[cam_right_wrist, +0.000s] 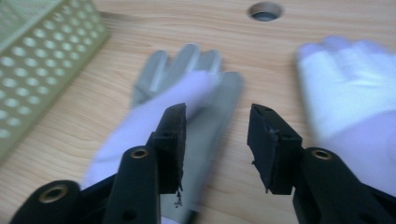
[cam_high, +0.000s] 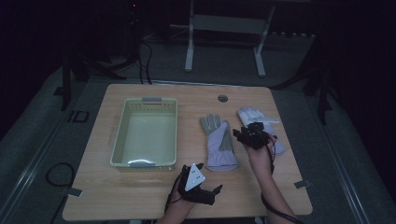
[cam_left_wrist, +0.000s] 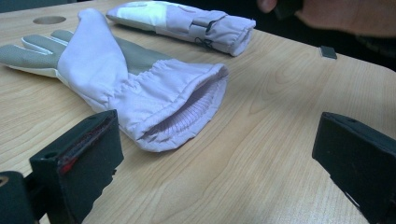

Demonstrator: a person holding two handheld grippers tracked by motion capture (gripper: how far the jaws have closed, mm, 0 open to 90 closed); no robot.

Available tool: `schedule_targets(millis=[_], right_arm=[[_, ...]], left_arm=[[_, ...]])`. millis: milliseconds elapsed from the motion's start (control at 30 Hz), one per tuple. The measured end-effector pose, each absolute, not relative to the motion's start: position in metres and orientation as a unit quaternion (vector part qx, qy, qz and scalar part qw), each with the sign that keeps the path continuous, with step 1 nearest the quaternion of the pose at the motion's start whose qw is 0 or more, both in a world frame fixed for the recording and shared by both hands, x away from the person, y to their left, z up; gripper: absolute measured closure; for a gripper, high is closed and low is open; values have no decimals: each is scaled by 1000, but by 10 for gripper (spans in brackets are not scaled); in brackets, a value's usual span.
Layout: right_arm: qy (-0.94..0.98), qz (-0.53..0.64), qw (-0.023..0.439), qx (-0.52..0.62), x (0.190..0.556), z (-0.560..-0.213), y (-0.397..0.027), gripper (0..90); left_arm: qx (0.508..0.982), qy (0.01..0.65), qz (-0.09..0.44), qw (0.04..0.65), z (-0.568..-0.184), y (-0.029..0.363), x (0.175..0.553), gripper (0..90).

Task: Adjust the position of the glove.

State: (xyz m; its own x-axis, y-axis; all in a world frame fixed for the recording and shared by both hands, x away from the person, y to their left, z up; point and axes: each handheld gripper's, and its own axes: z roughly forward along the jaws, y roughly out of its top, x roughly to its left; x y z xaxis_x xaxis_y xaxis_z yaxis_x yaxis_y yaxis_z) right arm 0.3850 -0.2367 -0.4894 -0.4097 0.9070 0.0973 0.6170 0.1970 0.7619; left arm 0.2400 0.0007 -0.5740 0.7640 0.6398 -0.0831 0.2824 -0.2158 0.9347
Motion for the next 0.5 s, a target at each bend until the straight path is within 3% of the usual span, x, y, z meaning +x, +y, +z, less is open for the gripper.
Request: schedule_targets(millis=[500], right_arm=[[746,359,220,516,399,-473,-335,534]], left_arm=[[762,304,164,548,-574,0,240,19]])
